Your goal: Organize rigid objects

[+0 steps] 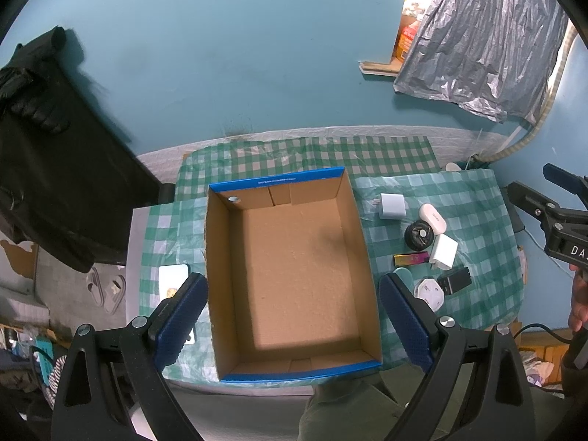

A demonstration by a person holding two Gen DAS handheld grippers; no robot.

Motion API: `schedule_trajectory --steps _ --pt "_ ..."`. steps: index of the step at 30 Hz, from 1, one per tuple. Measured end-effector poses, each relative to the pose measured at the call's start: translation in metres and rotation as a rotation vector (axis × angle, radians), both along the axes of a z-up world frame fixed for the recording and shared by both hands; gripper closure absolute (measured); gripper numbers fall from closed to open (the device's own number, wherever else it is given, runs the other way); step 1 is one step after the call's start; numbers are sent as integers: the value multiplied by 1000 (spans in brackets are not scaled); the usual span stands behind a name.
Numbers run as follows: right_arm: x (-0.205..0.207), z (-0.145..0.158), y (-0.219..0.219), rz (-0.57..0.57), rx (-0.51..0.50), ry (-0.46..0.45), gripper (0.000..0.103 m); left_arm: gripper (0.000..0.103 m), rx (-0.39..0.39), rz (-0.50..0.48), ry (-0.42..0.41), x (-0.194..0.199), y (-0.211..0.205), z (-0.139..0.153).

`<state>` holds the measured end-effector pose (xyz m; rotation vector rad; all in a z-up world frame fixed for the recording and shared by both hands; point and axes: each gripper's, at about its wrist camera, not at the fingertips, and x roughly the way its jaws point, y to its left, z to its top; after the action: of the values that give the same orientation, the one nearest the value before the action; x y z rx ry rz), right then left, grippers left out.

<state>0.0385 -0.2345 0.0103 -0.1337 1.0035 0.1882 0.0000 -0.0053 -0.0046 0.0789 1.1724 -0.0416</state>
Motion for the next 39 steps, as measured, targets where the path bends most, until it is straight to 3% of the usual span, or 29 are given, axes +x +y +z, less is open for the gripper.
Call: schedule_trajectory --steps 23,39 --pt "-5 -10 3 0 6 12 1 8 -12 22 11 -6 5 -6" --pt "5 -47 -15 -32 -1 144 1 8 -11 109 166 5 77 -62"
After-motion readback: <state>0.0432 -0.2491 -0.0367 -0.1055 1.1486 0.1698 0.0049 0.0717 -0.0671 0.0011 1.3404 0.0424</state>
